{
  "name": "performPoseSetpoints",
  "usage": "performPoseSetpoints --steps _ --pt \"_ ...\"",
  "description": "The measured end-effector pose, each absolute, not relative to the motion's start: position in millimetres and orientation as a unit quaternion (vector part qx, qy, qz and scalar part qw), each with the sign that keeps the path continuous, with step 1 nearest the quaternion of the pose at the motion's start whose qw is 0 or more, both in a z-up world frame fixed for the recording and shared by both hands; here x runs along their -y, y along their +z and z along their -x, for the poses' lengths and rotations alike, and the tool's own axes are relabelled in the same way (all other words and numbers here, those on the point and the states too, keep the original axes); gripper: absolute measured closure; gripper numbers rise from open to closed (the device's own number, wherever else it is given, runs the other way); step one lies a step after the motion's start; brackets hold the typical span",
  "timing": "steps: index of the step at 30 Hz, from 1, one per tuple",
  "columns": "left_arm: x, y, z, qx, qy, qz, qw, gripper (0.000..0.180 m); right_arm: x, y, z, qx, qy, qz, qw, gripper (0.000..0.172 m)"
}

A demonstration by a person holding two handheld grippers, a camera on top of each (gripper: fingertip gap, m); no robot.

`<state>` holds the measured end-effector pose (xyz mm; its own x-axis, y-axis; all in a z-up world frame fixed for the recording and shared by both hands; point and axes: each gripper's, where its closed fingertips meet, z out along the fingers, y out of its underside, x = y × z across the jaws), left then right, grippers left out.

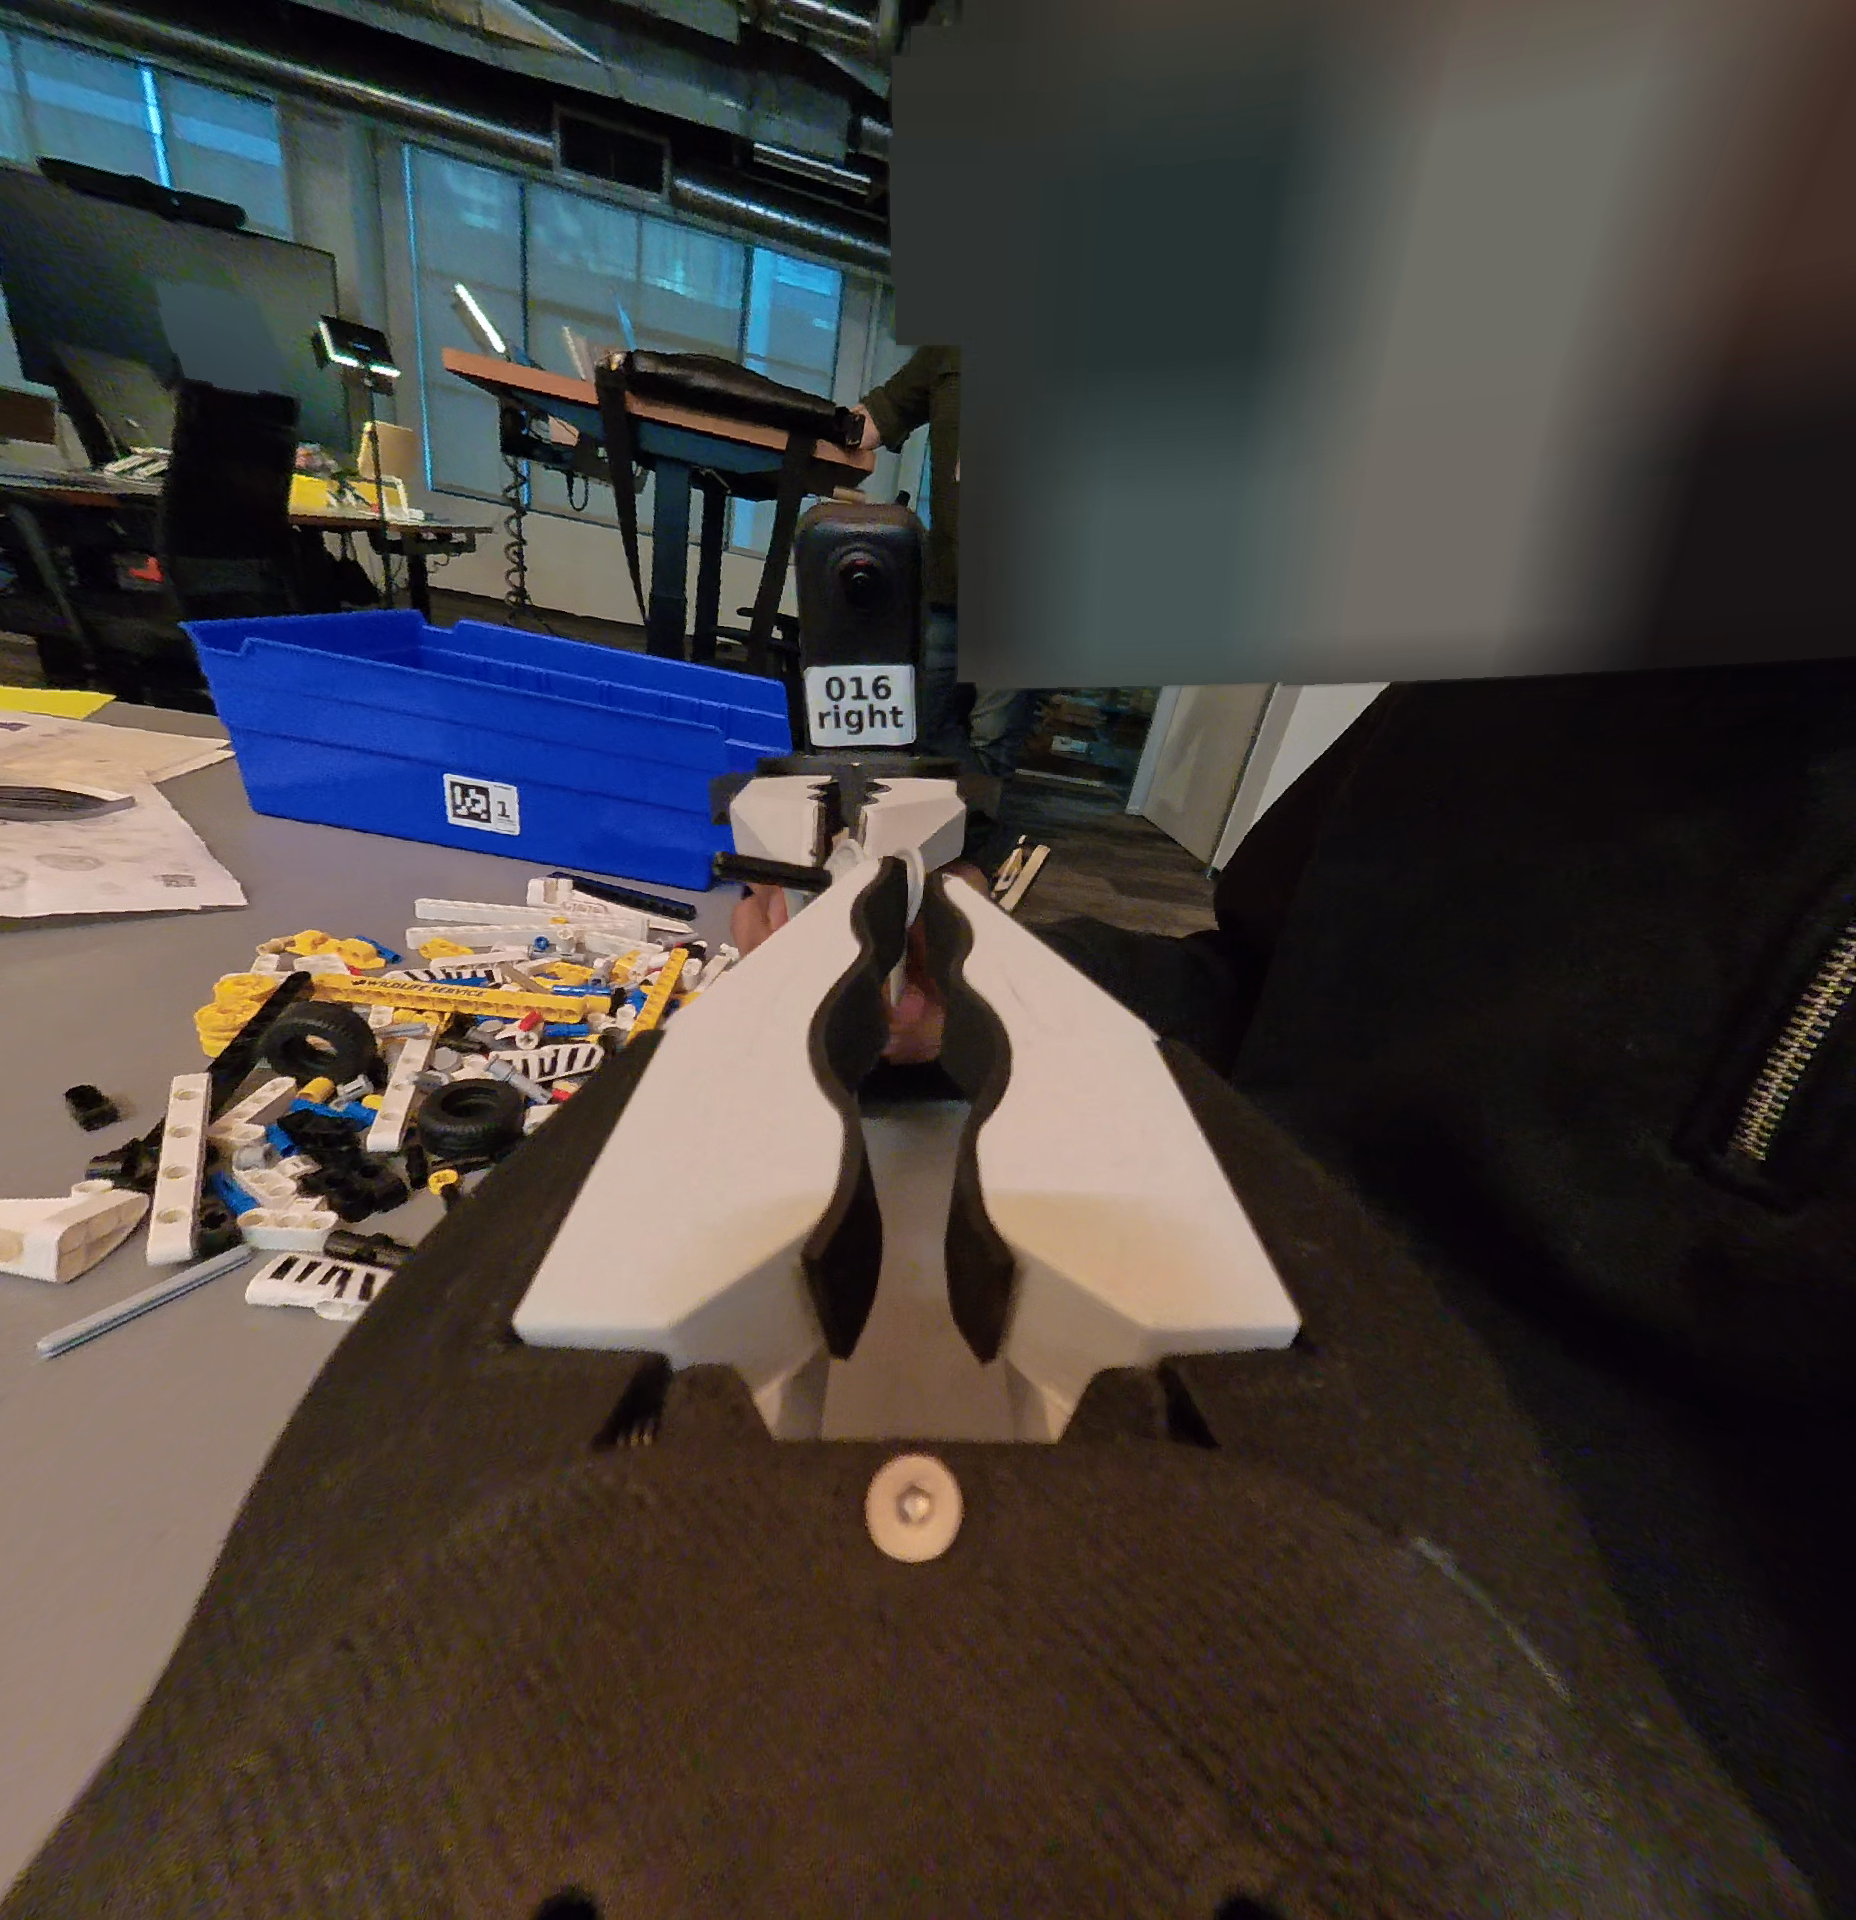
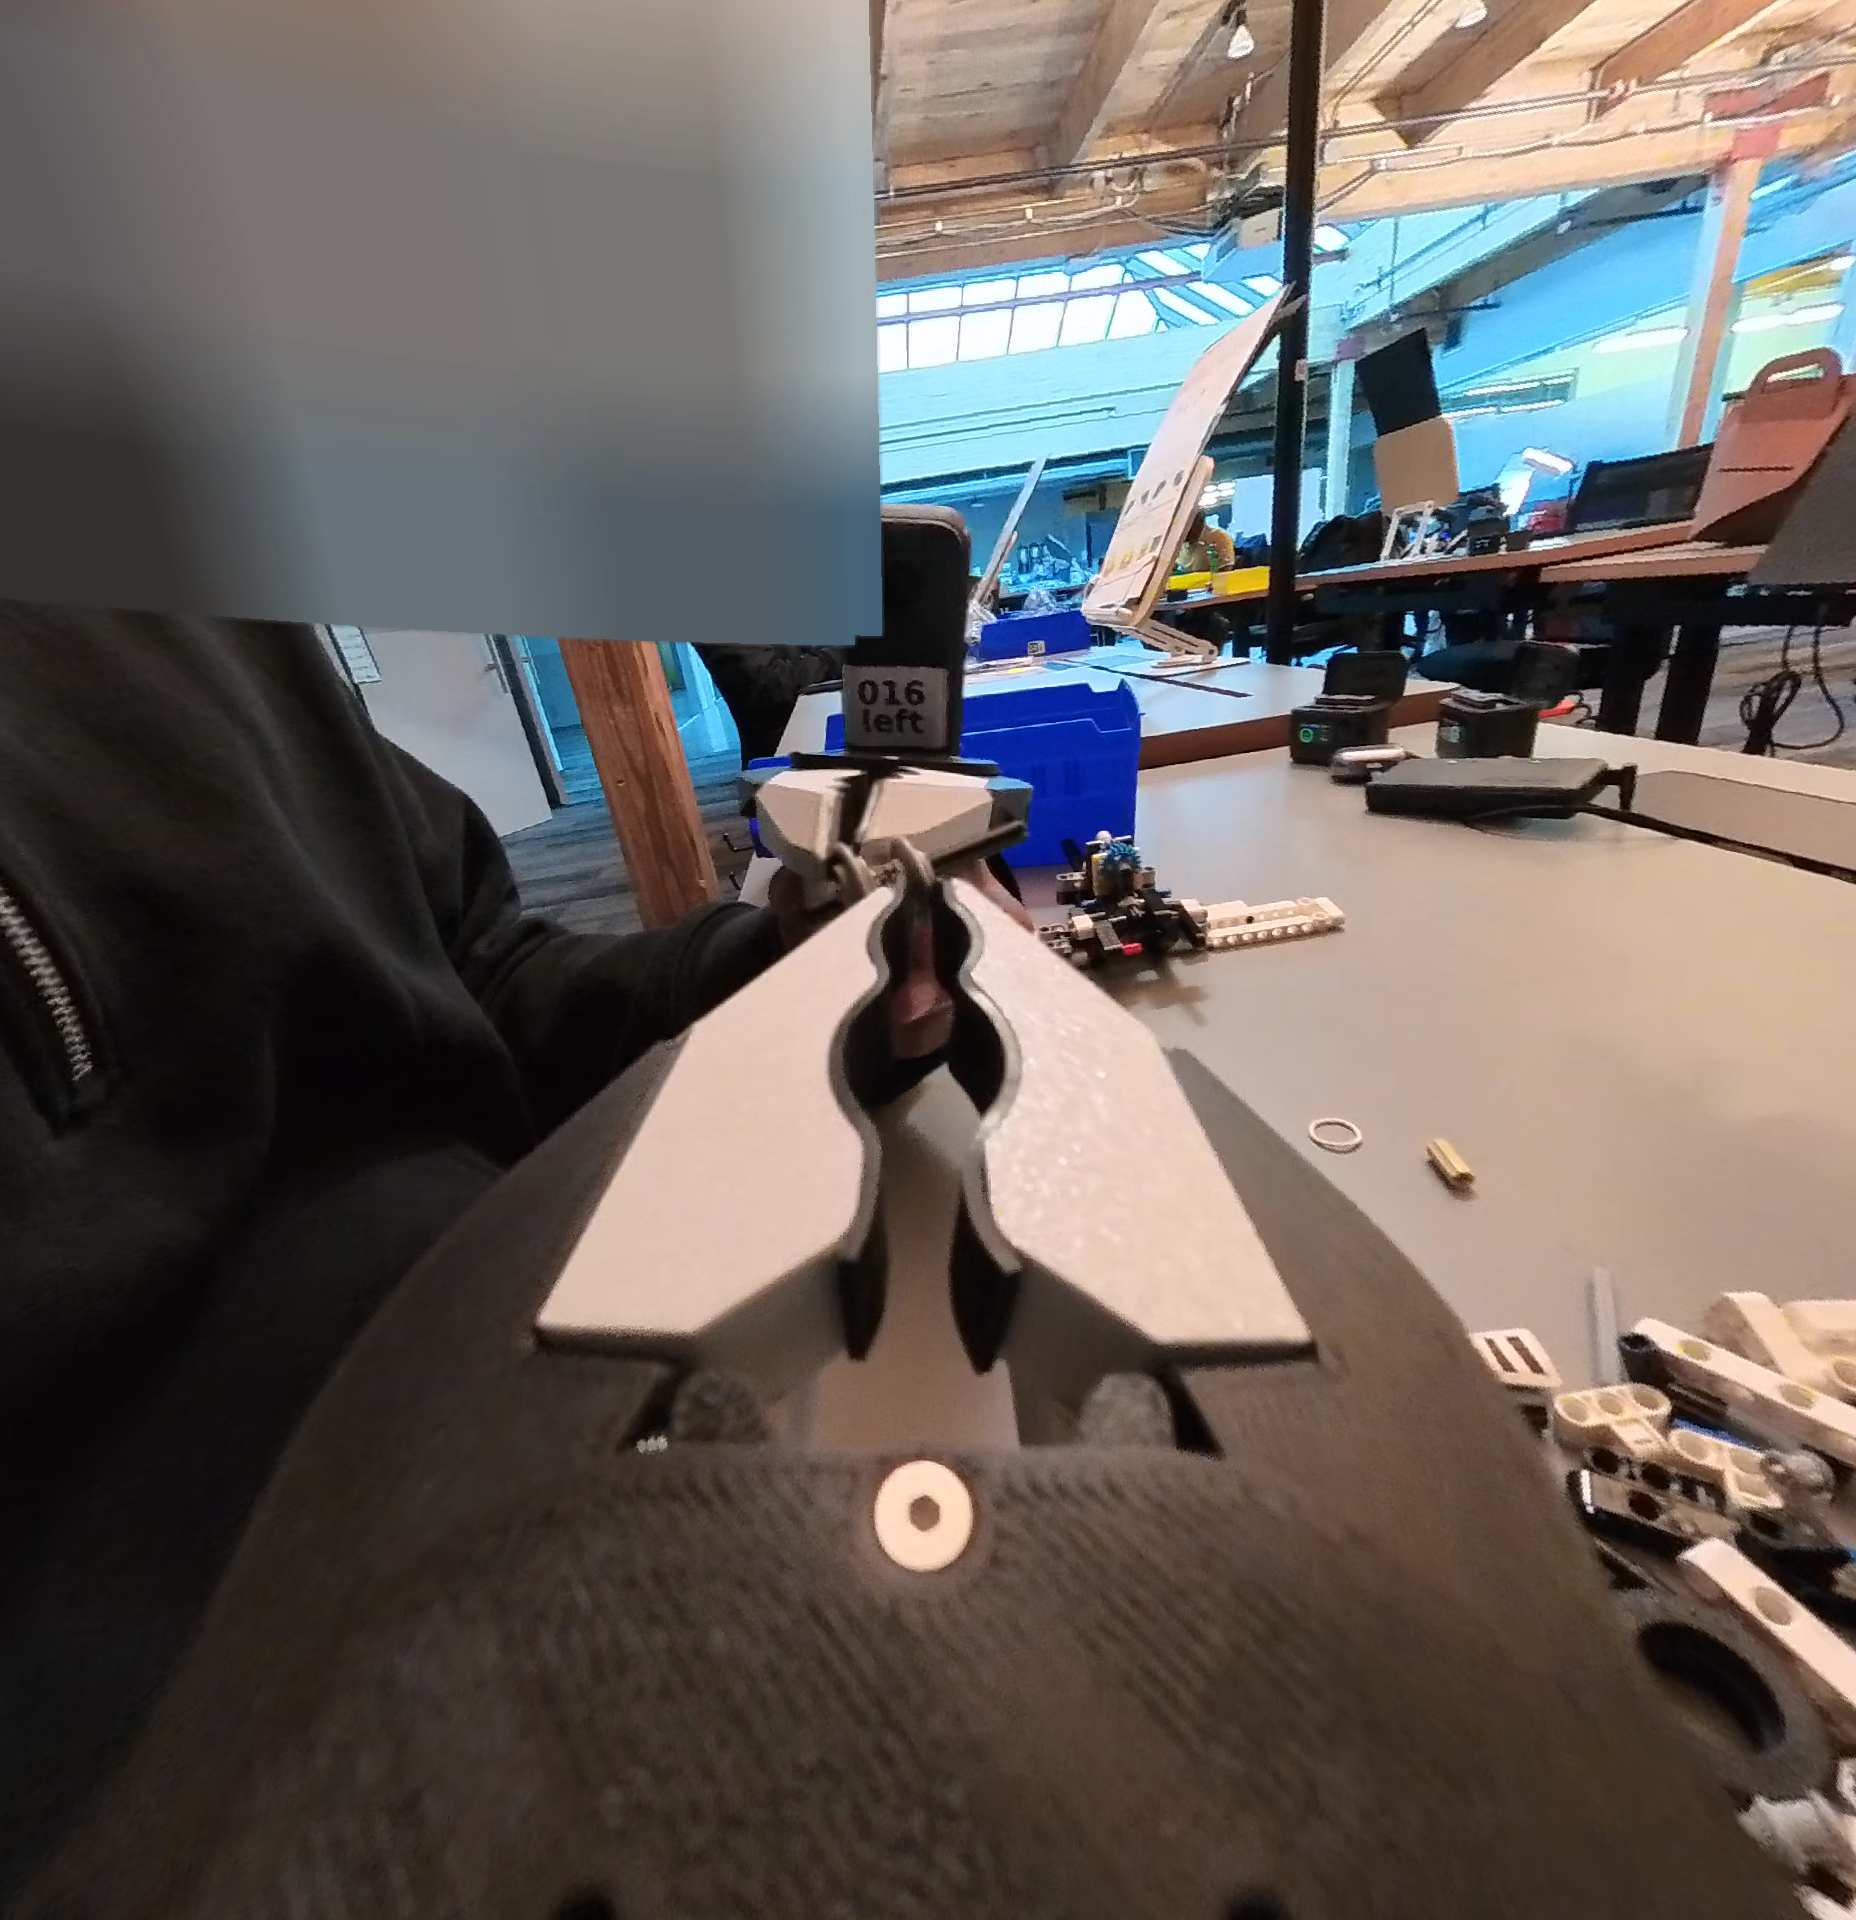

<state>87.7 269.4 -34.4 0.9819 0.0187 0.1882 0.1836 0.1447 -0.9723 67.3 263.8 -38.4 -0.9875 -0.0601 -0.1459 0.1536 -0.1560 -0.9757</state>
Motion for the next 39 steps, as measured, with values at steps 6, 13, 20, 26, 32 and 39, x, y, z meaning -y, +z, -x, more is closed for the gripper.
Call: performPoseSetpoints --steps 6,13,20,26,32,39 --pt "-266 -36 -83 0.088 -0.048 0.651 0.752 0.178 -260 -40 -61 -0.640 -0.761 -0.067 0.078 0.171" --pt "-264 -39 -79 0.099 -0.042 0.657 0.746 0.178 -258 -43 -56 -0.645 -0.755 -0.092 0.079 0.170" --pt "-264 -42 -78 0.103 -0.034 0.665 0.739 0.180 -258 -45 -52 -0.650 -0.750 -0.101 0.074 0.170" --pt "-264 -44 -72 0.116 -0.018 0.669 0.734 0.180 -256 -47 -44 -0.654 -0.743 -0.135 0.052 0.170" --pt "-264 -45 -70 0.119 -0.018 0.669 0.733 0.180 -256 -47 -41 -0.656 -0.739 -0.151 0.041 0.170" --pt "-263 -43 -70 0.119 -0.022 0.664 0.738 0.180 -255 -46 -40 -0.652 -0.738 -0.166 0.050 0.170"
